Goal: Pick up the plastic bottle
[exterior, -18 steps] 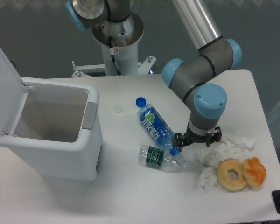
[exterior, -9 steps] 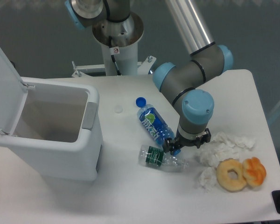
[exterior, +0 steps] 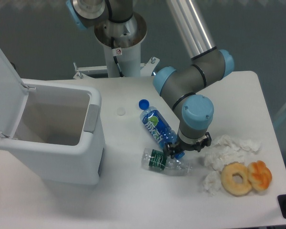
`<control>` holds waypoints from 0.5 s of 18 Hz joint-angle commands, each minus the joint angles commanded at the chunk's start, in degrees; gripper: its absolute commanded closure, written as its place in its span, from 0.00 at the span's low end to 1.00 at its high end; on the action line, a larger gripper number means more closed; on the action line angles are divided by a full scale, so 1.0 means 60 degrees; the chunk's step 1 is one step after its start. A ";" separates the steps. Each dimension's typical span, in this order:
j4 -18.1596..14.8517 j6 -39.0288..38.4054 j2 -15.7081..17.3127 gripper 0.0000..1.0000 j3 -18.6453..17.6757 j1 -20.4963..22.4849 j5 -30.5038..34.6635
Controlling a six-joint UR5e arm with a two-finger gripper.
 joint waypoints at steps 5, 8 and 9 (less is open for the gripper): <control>0.0117 0.0000 -0.0015 0.00 -0.0073 -0.0102 0.0439; 0.0132 0.0000 -0.0059 0.00 -0.0059 -0.0103 0.0440; 0.0132 0.0000 -0.0059 0.00 -0.0059 -0.0103 0.0439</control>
